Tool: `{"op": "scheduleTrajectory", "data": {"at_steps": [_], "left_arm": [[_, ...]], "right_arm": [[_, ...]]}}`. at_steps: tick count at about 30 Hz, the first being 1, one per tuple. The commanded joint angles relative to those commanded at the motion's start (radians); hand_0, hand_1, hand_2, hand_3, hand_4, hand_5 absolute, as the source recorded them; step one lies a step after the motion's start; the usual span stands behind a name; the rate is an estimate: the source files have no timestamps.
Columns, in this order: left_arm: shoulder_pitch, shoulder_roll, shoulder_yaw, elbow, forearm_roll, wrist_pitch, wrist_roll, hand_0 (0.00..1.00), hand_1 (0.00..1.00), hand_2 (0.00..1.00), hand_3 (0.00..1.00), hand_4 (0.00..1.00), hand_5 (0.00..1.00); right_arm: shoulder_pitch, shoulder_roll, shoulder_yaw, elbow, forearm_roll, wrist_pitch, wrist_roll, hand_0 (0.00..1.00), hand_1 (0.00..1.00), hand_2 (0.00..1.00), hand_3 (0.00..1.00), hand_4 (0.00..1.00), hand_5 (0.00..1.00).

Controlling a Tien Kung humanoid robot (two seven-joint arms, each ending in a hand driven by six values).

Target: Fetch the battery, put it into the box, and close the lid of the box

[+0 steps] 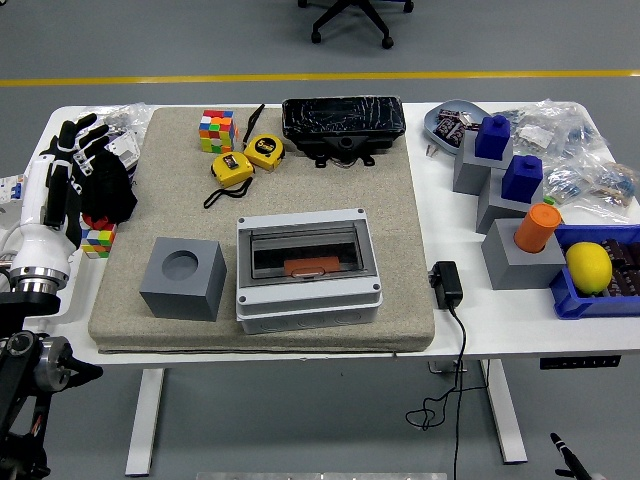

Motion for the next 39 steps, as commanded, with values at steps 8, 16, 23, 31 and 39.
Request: {"op": "scheduleTrajectory", "data": {"at_steps": [8, 16, 23, 31, 39], "left_arm": [[0.001, 0.001, 0.002, 0.000, -0.002, 0.001, 0.000, 0.784, 0.823, 0.795, 0.815, 0.998, 0.843], [-0.001, 0.003, 0.004, 0.000, -0.002, 0.002, -0.002, 0.780, 0.820, 0.793, 0.814, 0.998, 0.832], [-0.002, 0.004, 0.007, -0.001, -0.002, 0.003, -0.004, 0.778, 0.818, 0.793, 0.815, 0.998, 0.827], [-0.003, 0.006, 0.010, 0.001, -0.002, 0.005, -0.007, 0.776, 0.817, 0.792, 0.815, 0.998, 0.825], [-0.006, 0.008, 0.010, 0.002, 0.001, 0.014, -0.014, 0.759, 0.799, 0.774, 0.790, 0.998, 0.803]], "right_arm": [[0.000, -0.001, -0.005, 0.000, 0.000, 0.001, -0.001, 0.922, 0.790, 0.741, 0.786, 0.998, 0.998], [0.002, -0.004, -0.008, 0.000, -0.001, 0.002, -0.002, 0.921, 0.790, 0.741, 0.786, 0.998, 0.998], [0.002, -0.006, -0.009, 0.000, -0.004, 0.002, -0.003, 0.920, 0.790, 0.740, 0.786, 0.998, 0.998], [0.002, -0.008, -0.012, 0.000, -0.007, 0.003, -0.004, 0.920, 0.787, 0.741, 0.785, 0.998, 0.998], [0.002, -0.010, -0.012, 0.000, -0.015, 0.005, -0.006, 0.920, 0.786, 0.740, 0.784, 0.998, 0.998]]}}
